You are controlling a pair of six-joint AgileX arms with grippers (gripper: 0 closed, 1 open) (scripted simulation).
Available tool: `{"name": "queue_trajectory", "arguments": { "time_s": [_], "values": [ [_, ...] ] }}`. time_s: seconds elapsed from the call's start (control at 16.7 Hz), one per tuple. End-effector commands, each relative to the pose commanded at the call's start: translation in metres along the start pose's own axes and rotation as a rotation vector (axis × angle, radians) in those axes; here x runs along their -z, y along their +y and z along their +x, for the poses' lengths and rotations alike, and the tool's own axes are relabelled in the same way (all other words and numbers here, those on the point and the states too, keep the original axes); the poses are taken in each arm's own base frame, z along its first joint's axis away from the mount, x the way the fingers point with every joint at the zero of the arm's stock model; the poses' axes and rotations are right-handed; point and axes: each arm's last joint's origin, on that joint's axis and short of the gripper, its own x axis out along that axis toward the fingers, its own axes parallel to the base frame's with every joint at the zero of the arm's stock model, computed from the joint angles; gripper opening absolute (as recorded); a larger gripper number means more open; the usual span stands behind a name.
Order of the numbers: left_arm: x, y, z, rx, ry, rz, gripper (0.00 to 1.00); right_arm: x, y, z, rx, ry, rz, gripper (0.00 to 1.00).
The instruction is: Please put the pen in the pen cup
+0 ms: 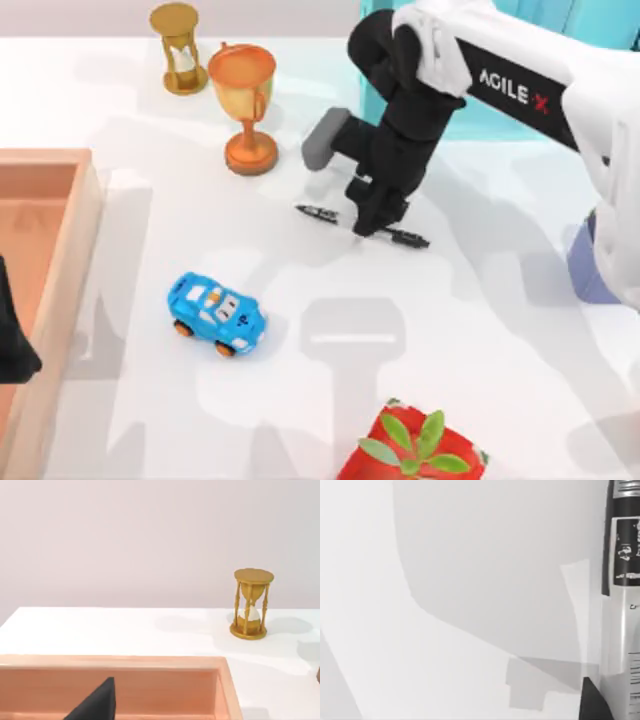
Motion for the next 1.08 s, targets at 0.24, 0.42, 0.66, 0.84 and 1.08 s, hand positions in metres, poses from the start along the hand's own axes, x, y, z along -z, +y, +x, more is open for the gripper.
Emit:
{"name": "queue_trajectory", "arguments": {
  "time_s": [0.24,0.42,0.66,0.84,1.08],
  "values": [
    [0.0,0.0,0.0,0.0,0.0,0.0,1.0,0.0,0.0,0.0,0.0,0.0,0.0,0.0],
    [0.0,0.0,0.0,0.0,0.0,0.0,1.0,-0.001,-0.002,-0.032,0.067,-0.044,-0.017,0.0],
    [0.0,0.0,0.0,0.0,0.0,0.0,1.0,0.001,0.016,-0.041,0.056,-0.014,-0.005,0.0],
    [0.0,0.0,0.0,0.0,0.0,0.0,1.0,0.003,0.058,-0.071,0.054,-0.002,-0.009,0.0],
    [0.0,0.0,0.0,0.0,0.0,0.0,1.0,0.016,0.127,-0.124,0.069,-0.033,-0.035,0.0]
  ]
}}
